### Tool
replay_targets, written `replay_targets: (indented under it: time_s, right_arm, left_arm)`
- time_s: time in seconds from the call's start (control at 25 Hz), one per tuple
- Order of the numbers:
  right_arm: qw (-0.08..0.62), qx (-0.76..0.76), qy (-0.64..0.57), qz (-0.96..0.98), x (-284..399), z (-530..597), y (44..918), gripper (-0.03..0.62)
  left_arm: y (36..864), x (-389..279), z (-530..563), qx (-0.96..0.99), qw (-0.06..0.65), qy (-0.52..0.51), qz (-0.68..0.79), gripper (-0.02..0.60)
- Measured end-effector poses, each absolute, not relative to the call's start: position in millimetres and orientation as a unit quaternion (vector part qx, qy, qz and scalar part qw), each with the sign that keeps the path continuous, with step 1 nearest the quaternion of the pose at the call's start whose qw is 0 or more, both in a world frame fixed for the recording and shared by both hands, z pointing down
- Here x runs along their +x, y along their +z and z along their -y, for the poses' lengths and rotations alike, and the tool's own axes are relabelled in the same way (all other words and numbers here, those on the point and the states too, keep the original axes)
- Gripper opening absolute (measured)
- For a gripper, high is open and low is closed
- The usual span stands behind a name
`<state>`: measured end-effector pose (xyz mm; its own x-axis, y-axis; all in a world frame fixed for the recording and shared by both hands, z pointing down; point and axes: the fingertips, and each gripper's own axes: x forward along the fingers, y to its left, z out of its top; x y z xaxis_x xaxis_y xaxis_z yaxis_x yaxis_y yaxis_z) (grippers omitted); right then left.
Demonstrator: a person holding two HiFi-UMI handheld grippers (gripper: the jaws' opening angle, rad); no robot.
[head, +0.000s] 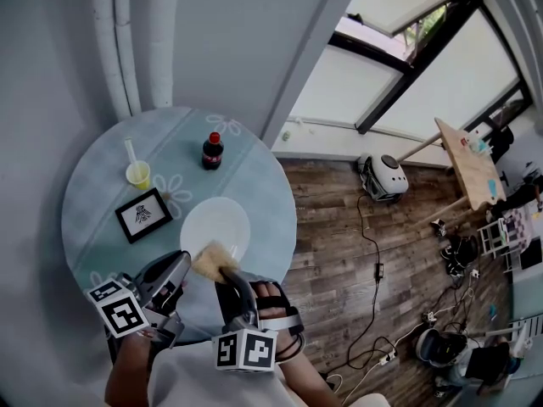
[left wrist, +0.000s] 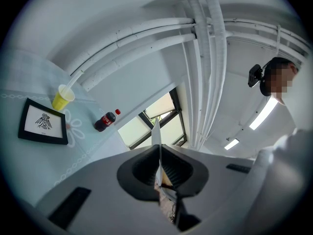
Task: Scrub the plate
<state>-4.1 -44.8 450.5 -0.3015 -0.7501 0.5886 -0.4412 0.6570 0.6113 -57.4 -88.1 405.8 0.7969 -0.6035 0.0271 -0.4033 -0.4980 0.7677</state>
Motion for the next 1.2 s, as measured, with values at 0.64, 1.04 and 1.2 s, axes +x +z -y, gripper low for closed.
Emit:
replay_targets:
  time_s: [0.64, 1.04, 1.2]
  right_arm:
    - [0.468, 0.401, -0.146, 0.774, 19, 46, 466, 0.067]
    - [0.475, 0.429, -0.134, 0.757, 41, 55, 465, 0.067]
    - [0.475, 0.44, -0.13, 0.751, 48, 60, 463, 0.067]
  left_arm:
    - [405, -58, 89, 0.859, 0.407, -0.124, 0.286, 0.018]
    - [404, -53, 87, 0.868, 0.396, -0.106, 0.28, 0.017]
    - [403, -51, 86, 0.872, 0.394, -0.1, 0.274, 0.017]
